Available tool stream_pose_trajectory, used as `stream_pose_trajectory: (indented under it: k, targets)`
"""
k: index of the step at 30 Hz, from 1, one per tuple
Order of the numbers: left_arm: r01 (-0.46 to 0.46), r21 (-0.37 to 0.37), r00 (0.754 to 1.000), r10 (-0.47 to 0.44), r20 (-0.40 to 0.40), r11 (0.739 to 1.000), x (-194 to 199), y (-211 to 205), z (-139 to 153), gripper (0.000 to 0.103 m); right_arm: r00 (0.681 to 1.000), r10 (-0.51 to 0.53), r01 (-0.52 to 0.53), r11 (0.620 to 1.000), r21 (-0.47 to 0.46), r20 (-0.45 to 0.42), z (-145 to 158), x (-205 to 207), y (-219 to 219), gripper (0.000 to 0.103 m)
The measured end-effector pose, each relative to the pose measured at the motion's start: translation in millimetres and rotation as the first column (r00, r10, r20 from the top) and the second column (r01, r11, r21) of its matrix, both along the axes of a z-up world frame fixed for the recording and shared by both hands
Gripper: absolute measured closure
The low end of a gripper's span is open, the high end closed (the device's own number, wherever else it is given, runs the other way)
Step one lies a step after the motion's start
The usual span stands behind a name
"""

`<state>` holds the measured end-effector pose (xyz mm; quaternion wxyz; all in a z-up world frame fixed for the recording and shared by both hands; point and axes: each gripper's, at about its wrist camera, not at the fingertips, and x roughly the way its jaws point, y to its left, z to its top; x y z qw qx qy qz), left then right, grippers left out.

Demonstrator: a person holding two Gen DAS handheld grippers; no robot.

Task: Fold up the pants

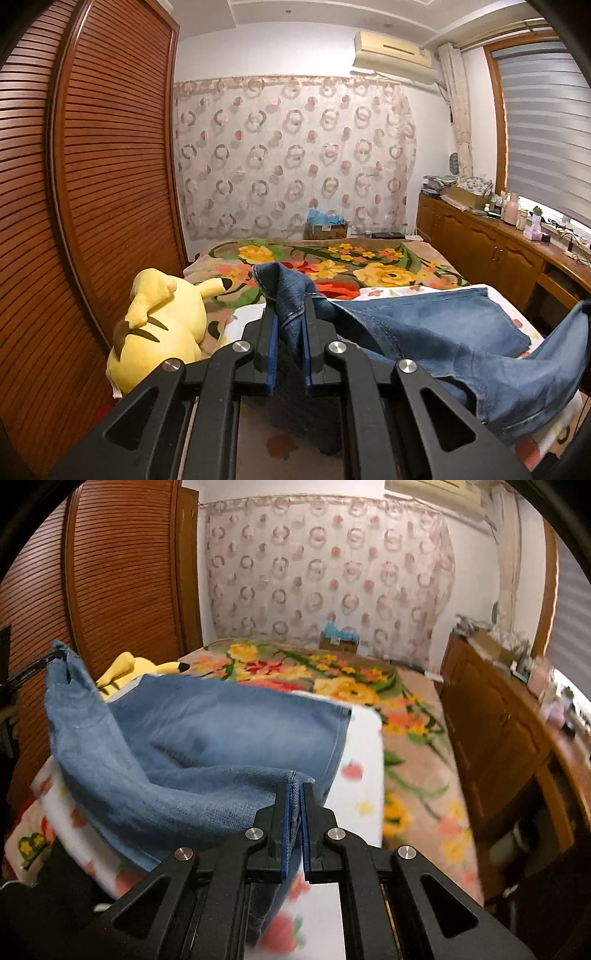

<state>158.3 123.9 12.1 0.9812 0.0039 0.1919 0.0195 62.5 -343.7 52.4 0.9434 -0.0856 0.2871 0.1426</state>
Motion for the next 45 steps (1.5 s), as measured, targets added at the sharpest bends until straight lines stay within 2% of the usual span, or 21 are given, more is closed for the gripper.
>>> stream_pose_trajectory:
  k: [4,9,12,14,15,16,19,24,31,40,45]
  targets:
    - [-0.007,0.021,0.999,0.008,-0.036,1.000,28,-2,-12,0.091,1.000,-0.001,0.000,0.999,-0.035,-0.025,-10,49,11,0.098]
    - [-0.014,0.038,0.994,0.019,-0.110,0.999,56,-1,-39,0.091,0.994,0.013,-0.018,0.999,-0.040,-0.112,-43,105,31,0.098]
    - [-0.016,0.045,0.989,0.023,-0.144,0.999,67,-2,-50,0.091,0.989,0.019,-0.024,0.999,-0.035,-0.148,-59,125,37,0.098]
    - [-0.016,0.042,0.986,0.022,-0.163,0.999,72,-2,-57,0.091,0.985,0.013,-0.020,0.999,-0.036,-0.170,-69,132,39,0.089]
    - [-0.015,0.042,0.986,0.022,-0.167,0.999,73,-1,-58,0.091,0.984,0.002,-0.010,0.999,-0.044,-0.176,-69,136,38,0.077]
    - [-0.014,0.040,0.985,0.020,-0.173,0.999,74,-1,-60,0.091,0.984,-0.015,0.005,0.998,-0.056,-0.180,-71,136,38,0.068]
    - [-0.009,0.046,0.983,0.017,-0.181,0.999,75,-5,-62,0.091,0.983,-0.029,0.021,0.999,-0.044,-0.182,-68,132,34,0.063]
    - [-0.003,0.048,0.984,0.011,-0.180,0.999,73,-8,-64,0.091,0.983,-0.035,0.036,0.999,-0.002,-0.179,-60,109,24,0.063]
    - [0.005,0.041,0.985,0.002,-0.175,0.999,69,-11,-62,0.091,0.972,-0.011,0.013,1.000,0.009,-0.233,-77,67,19,0.063]
    - [0.003,0.035,0.982,0.003,-0.188,0.999,61,-17,-67,0.091,0.958,-0.009,0.018,0.999,0.029,-0.286,-94,69,13,0.063]
    - [0.000,0.028,0.980,0.005,-0.198,1.000,60,-15,-71,0.091,0.966,0.008,0.002,0.999,0.037,-0.258,-88,65,23,0.063]
